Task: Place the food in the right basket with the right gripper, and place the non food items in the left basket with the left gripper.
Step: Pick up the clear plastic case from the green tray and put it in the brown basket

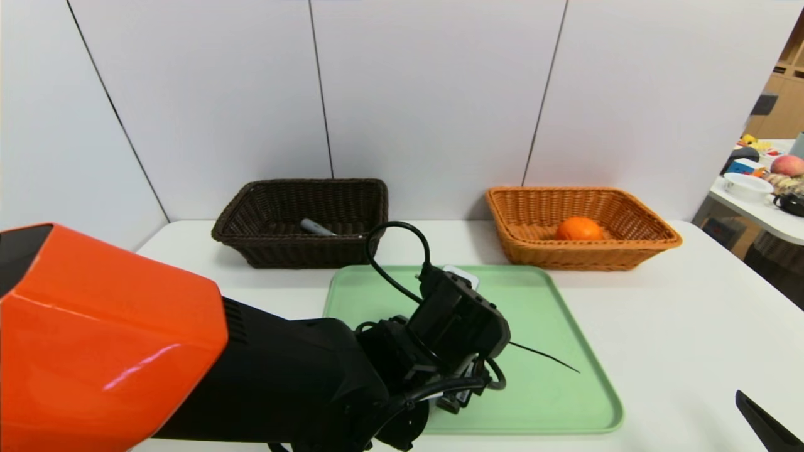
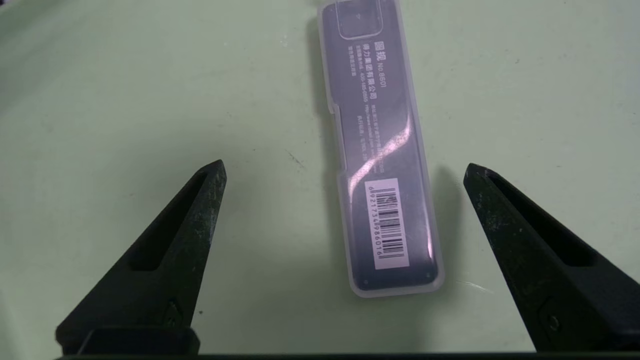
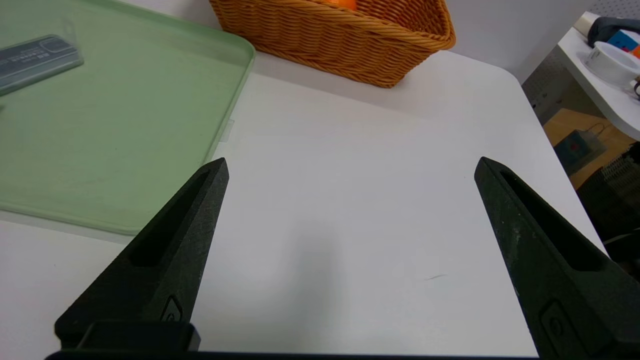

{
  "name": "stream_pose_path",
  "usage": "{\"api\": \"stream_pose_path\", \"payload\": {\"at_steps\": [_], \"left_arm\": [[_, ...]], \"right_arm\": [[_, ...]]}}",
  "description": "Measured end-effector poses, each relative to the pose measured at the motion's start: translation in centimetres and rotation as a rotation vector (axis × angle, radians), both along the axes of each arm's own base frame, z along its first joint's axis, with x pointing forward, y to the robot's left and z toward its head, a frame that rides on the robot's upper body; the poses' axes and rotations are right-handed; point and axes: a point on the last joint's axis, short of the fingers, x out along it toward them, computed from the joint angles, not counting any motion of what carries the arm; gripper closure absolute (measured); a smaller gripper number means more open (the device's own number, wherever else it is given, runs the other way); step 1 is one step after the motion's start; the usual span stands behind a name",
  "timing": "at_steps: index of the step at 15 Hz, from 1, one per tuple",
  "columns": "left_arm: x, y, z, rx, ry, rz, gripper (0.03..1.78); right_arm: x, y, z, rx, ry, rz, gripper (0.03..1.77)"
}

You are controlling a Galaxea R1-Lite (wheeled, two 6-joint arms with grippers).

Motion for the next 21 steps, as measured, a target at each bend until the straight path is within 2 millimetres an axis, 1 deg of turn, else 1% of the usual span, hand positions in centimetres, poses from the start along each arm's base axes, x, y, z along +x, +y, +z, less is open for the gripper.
{"api": "stream_pose_path", "payload": {"at_steps": [5, 8, 12, 14, 17, 21], "left_arm": [[0.7, 0.0, -1.0, 0.018, 0.002, 0.031, 0.12], [1.5, 0.1, -1.5, 0.010, -0.004, 0.051, 0.12], [1.6, 0.2, -2.1, 0.020, 0.002, 0.058, 0.12], [1.6, 0.1, -2.2, 0.017, 0.003, 0.056, 0.42], [1.7, 0.1, -2.5, 0.025, 0.008, 0.056, 0.75], [1.6, 0.1, -2.8, 0.031, 0.013, 0.053, 1.01]], "right_arm": [[0.0, 0.0, 0.0, -0.001, 0.003, 0.001, 0.11], [0.0, 0.0, 0.0, -0.003, 0.009, 0.002, 0.11], [0.0, 0.0, 0.0, -0.003, 0.008, 0.002, 0.11], [0.1, 0.0, 0.0, -0.003, 0.009, 0.002, 0.11], [0.1, 0.0, 0.1, -0.002, 0.008, 0.002, 0.11], [0.1, 0.1, 0.1, -0.003, 0.009, 0.002, 0.11]]}}
